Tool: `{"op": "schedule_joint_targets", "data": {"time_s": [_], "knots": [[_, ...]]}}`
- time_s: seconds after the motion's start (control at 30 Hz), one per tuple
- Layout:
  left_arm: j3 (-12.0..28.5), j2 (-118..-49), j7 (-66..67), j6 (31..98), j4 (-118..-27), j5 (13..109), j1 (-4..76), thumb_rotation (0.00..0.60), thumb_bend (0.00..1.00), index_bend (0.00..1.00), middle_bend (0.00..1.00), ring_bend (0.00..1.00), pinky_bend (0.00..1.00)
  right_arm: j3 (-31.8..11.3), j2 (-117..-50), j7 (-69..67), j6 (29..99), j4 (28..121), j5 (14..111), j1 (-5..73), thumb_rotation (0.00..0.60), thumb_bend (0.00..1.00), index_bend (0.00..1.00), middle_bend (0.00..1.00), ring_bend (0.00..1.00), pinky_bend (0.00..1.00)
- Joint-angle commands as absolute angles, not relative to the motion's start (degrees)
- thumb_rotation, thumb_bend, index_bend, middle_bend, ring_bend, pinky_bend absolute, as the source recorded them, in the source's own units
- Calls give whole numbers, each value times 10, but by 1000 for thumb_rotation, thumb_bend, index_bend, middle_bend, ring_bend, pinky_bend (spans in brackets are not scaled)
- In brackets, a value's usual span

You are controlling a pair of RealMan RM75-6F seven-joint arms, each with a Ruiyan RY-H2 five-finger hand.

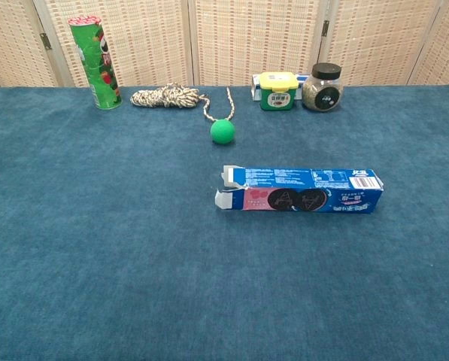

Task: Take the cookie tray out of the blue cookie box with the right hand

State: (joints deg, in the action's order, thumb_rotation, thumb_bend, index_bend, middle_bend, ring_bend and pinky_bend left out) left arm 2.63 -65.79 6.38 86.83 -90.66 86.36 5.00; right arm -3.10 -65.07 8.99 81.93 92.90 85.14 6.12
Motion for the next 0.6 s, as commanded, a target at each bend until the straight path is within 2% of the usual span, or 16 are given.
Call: {"op": "schedule_joint_targets", "data": {"time_s": [0.03, 0.43, 0.6], "knots": [[26, -658, 64, 869, -906, 863, 50, 600, 359, 22, 34, 0, 1, -31, -651, 90, 820, 929, 851, 61, 600, 235, 0, 0, 0, 0], [26, -659, 62, 860, -904, 863, 54, 600, 359, 22, 34, 0, 1, -27, -653, 77, 820, 919, 871, 67, 600, 234, 10, 0, 0, 0], [26, -656, 55, 856, -906, 859, 54, 600, 359, 22, 34, 0, 2, -12, -667, 30, 820, 886, 938, 87, 600, 230, 195, 0, 0, 0]]}}
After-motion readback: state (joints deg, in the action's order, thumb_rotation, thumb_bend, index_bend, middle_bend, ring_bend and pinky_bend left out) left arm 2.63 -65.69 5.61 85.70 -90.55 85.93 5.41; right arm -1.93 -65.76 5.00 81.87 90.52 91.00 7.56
